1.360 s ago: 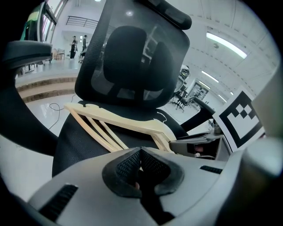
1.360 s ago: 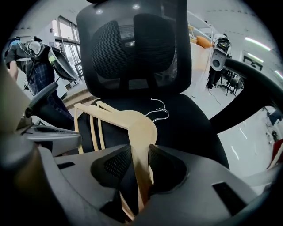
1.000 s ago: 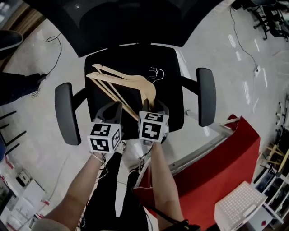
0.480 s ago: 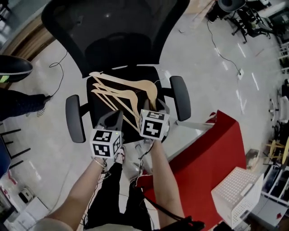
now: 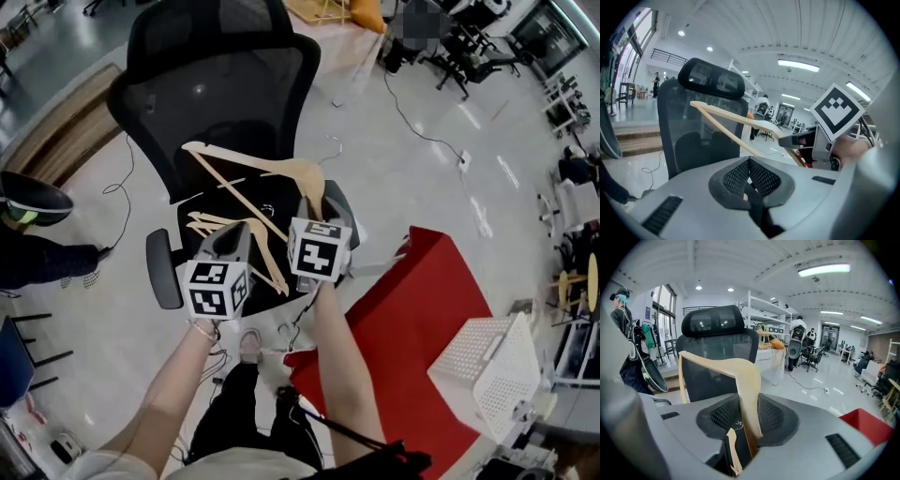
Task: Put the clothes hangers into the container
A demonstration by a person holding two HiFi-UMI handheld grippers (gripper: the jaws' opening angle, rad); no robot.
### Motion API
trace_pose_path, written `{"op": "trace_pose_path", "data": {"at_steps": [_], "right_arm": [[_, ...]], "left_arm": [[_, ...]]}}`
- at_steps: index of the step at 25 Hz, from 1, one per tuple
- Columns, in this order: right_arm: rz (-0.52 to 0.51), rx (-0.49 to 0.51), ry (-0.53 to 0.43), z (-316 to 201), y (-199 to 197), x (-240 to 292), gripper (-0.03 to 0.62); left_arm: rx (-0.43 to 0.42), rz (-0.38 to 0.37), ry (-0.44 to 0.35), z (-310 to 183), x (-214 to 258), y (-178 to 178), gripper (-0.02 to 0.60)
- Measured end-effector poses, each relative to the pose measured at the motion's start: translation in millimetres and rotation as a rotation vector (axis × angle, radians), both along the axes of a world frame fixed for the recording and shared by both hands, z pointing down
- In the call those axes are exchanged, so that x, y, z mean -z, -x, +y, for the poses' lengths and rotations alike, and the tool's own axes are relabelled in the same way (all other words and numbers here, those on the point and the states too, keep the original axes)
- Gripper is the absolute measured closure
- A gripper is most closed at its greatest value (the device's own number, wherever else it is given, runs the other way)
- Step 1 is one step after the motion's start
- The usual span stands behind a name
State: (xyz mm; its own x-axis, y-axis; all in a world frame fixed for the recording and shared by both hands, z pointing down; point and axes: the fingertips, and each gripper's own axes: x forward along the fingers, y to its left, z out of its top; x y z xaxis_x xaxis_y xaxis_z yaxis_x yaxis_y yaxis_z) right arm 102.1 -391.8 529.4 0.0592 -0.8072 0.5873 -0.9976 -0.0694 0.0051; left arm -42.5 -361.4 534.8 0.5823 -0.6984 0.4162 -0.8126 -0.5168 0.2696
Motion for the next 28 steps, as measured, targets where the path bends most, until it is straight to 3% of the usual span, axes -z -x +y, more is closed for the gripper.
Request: {"op": "trace_pose_path", "data": {"at_steps": [12,22,28], "right_arm": [[-0.101,-0.119,-0.217,31.3,-31.7,150.1,0.461],[-0.035,-0.225,-0.31,83.9,-81.6,235.4,0.461],[0.016,-0.339,-0.328,159.6,-143.5,268.2,0.461]], "left_arm": [[-0.106,0.049,-0.183,16.6,139.3,-47.2,0.581],[-0.246,0.114,-0.266,58.1,208.3,-104.6,0.581],[-0.356,0.156,-0.29,110.7,241.9,-164.6,0.581]]}}
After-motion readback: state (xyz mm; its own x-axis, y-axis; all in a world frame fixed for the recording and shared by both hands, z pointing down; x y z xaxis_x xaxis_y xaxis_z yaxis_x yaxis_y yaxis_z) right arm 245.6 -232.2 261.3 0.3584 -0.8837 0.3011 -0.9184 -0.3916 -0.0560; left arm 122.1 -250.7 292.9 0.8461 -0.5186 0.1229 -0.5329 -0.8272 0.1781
